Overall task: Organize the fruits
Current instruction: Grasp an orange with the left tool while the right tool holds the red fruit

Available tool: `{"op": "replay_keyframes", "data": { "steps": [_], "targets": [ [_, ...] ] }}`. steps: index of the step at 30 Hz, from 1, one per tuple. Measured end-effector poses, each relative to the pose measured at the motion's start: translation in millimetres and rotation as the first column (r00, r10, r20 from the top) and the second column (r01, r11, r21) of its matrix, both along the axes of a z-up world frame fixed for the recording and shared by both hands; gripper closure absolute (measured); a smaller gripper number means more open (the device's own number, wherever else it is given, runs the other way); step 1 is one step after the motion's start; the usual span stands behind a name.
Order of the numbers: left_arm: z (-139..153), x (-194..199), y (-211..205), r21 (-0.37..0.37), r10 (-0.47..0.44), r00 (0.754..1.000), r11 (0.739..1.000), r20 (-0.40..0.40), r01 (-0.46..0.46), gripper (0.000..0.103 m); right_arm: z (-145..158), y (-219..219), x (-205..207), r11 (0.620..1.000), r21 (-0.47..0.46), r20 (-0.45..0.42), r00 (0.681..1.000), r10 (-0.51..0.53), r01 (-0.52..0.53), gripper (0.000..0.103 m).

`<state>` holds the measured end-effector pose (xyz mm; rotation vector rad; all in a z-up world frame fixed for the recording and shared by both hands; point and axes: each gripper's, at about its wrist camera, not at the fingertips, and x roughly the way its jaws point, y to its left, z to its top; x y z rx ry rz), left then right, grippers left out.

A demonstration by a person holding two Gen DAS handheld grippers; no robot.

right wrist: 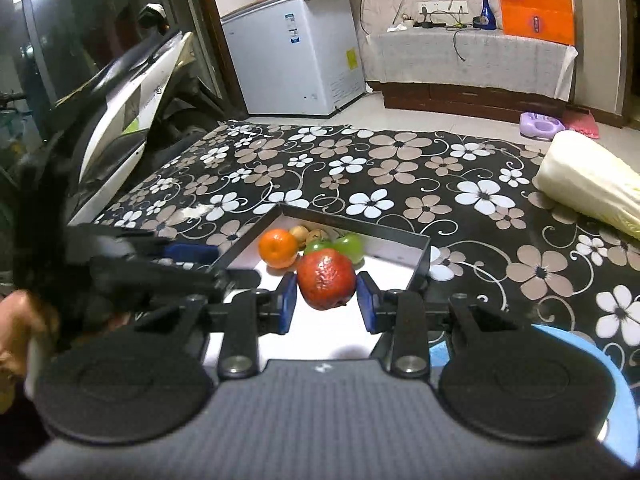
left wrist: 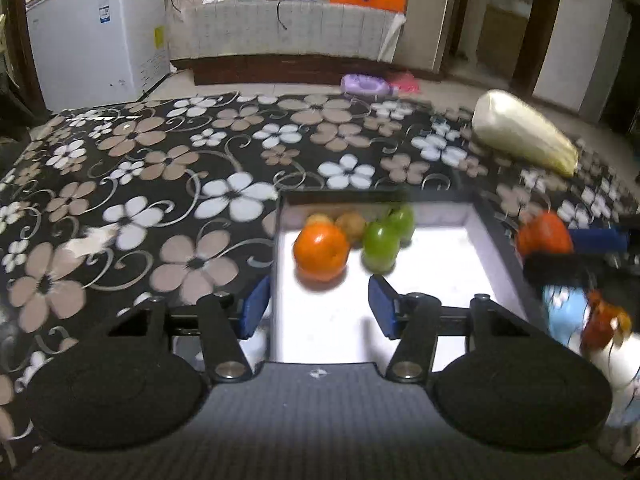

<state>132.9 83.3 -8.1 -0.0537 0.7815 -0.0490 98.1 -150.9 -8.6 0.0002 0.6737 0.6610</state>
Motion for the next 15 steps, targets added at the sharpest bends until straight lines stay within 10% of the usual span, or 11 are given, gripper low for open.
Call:
{"op": "replay_keyframes", "data": {
  "steps": [15],
  "targets": [
    [-1.6,10.4,-7.3,0.0,-0.074,0.996,0.997,0.056,0.074,0.042,4.4,-13.4,-6.8,1.0,0.007,0.006,1.0,0.01,-0.01,0.067]
  ]
}}
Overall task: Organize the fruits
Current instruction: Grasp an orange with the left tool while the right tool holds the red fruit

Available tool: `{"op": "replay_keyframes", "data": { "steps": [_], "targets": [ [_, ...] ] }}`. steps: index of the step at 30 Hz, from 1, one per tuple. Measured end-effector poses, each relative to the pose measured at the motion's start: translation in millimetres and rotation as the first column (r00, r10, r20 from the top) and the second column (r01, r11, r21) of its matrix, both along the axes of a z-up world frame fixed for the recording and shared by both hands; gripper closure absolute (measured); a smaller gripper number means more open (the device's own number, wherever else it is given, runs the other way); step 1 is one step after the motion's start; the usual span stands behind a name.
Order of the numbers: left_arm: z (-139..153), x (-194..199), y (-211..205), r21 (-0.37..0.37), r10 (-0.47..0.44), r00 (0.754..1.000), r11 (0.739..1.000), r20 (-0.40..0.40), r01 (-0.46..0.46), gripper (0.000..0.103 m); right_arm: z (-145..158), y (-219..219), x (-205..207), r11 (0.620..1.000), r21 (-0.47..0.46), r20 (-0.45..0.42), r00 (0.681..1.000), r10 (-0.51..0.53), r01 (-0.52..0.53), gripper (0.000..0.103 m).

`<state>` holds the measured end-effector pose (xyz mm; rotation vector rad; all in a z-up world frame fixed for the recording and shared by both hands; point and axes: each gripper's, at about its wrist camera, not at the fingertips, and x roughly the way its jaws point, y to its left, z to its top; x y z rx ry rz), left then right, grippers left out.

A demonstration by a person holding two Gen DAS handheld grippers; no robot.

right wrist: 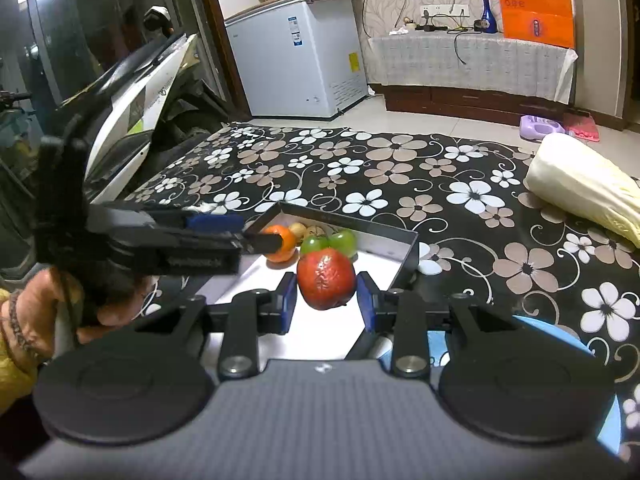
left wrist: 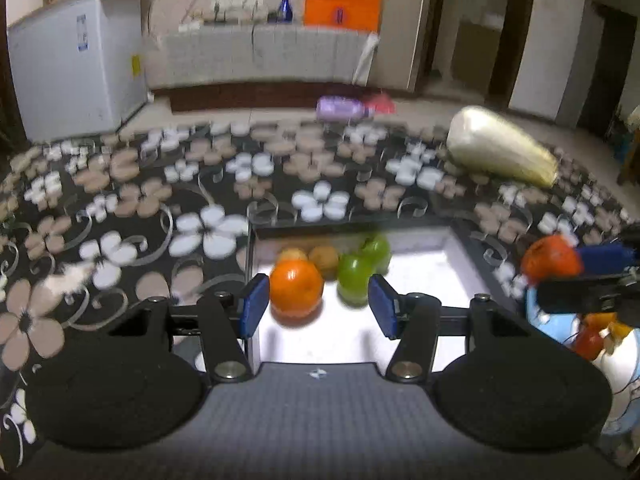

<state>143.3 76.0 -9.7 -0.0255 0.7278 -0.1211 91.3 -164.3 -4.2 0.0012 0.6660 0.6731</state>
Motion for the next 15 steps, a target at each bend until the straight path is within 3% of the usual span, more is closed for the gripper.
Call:
{"op": "replay_keyframes", "data": {
  "steps": [6,15],
  "targets": [
    [-8.3,14.4,10.7,-0.012,-0.019,0.999,1.0,-0.046,0.018,0.05,-2.1,4.4,-0.7,1.0,-0.011,-0.004,1.0,0.016,-0.016,0.067],
    [-9.2,27.7,8.2,0.033,-0.07,0.996,0.997,-0.052,0.072,0.049,-5.3,8.3,-0.9,0.999,-0.029,-0.011,1.0,0.022,-0.022,0.067]
  ]
}}
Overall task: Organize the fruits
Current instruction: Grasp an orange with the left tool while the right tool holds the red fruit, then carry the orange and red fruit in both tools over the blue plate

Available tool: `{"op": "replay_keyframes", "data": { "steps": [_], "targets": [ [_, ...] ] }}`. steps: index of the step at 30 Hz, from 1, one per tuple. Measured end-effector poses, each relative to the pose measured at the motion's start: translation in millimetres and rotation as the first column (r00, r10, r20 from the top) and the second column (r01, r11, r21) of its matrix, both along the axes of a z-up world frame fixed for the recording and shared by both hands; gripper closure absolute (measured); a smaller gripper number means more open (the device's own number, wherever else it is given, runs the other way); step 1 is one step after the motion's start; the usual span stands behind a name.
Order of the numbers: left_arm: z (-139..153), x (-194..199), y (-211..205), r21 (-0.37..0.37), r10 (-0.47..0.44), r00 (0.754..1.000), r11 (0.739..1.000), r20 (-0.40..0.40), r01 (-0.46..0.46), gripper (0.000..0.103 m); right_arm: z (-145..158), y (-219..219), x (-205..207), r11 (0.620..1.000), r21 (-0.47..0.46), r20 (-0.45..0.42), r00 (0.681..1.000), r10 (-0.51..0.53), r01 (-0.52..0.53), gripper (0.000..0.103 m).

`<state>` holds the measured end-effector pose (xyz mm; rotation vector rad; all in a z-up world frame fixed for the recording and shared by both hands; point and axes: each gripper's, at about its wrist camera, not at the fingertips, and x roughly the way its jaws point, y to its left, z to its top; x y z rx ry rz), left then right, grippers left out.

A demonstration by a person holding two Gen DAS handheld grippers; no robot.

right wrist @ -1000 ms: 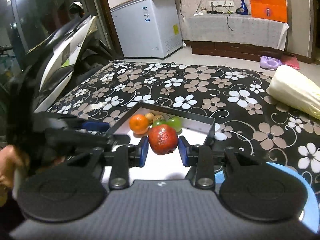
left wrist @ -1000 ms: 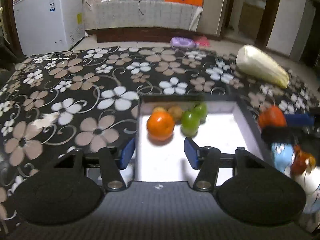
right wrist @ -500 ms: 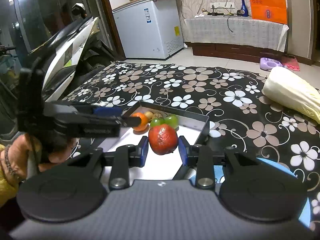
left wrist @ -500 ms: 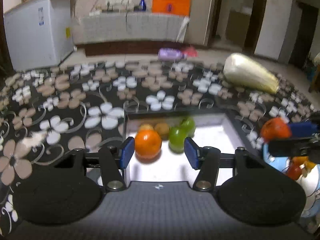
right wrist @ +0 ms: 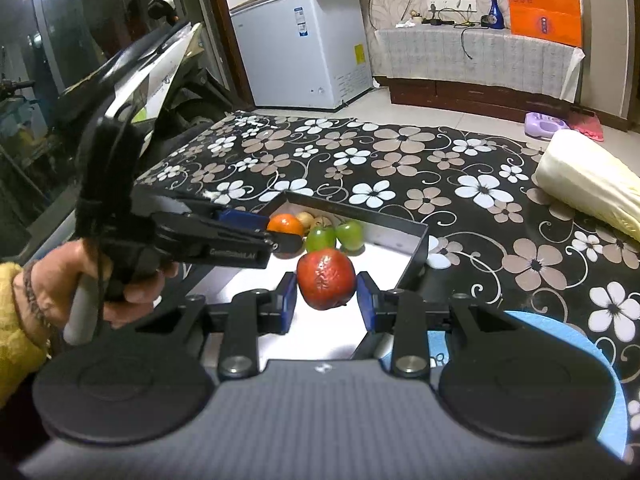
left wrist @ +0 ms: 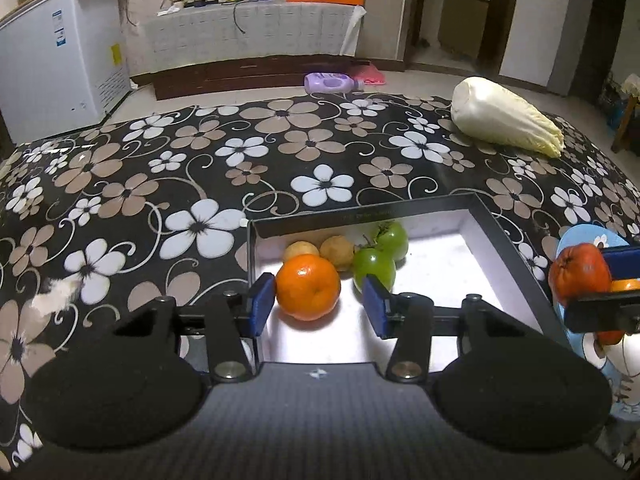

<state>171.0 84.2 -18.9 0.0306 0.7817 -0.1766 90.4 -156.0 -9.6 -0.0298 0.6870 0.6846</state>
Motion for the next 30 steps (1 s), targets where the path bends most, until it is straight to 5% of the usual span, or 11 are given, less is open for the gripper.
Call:
{"op": "replay_keyframes", "data": {
  "steps": [4,8,30],
  "targets": [
    [-0.4,2.4,-3.2,0.018,0.0,1.0,1.0,0.001,-0.001,0.049,-1.8,1.4,0.6,1.0,-0.01,-0.006,1.0,-0.001,0.001,0.067],
    [-0.8,2.5,-4.4,0.048,0.028,1.0,0.998,0.009,-0.029,0.061,-2.7,0.8,1.3,1.0,-0.014,-0.009,1.0,-0.008,0.008,0.067],
    [28.6,-49.4,-24.6,0.078,0.063,0.997,0.995,0.039,-0.066,0.062,2.0,-8.6,-13.1,1.0,0.022,0.003,1.0,-0.019,0.019,0.067]
  ]
}}
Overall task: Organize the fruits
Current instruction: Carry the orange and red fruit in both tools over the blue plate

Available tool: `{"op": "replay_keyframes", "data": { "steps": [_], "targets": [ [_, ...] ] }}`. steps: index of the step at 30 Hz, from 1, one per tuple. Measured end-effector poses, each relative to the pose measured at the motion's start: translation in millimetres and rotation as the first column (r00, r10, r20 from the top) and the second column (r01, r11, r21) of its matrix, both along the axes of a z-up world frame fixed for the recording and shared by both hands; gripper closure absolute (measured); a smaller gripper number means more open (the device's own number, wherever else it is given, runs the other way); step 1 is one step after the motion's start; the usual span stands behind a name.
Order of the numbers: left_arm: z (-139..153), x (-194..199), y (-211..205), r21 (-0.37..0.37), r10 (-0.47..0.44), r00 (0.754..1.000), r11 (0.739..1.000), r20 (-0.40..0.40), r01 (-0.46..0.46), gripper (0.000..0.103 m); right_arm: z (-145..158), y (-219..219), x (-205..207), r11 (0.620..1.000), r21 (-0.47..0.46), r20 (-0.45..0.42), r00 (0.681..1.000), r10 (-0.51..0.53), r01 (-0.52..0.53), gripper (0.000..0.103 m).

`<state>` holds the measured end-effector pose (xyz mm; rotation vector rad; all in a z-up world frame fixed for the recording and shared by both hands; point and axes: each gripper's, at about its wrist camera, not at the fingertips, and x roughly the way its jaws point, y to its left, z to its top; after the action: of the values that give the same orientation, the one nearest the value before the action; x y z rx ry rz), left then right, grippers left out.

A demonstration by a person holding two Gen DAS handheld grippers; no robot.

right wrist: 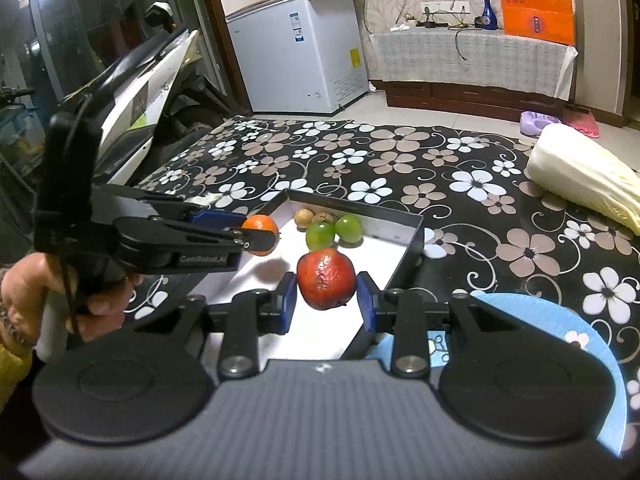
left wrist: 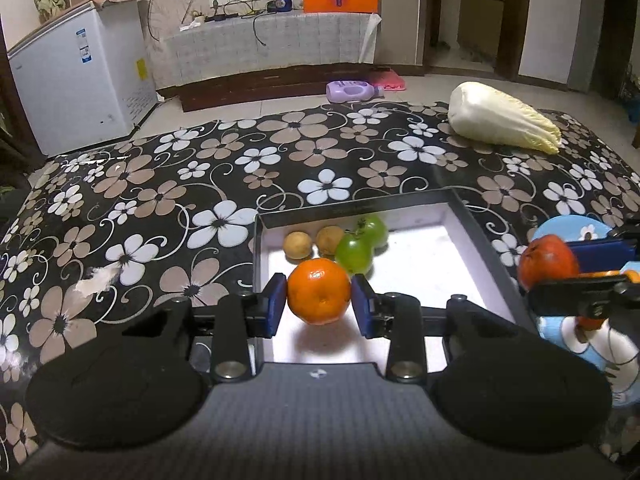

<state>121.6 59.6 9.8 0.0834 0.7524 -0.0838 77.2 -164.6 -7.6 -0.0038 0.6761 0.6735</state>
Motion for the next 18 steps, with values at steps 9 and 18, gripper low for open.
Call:
{"op": "replay_keyframes", "data": {
  "steps": [9,18],
  "targets": [
    [14.0,-18.2,-8.0,-0.009,0.013,1.0,1.0,0.021,-0.013,0.062,0.0,-2.5,-12.2,1.0,0.003,-0.002,1.0,-0.012,0.012,0.067],
    [20.9,-39.6,-20.0,-0.013,0.001,0.999,1.0,0.032,-0.001,0.062,1.7,-8.4,-26.6,0.999,0.011,0.004,0.999,-0.032,0.032,0.067]
  ]
}}
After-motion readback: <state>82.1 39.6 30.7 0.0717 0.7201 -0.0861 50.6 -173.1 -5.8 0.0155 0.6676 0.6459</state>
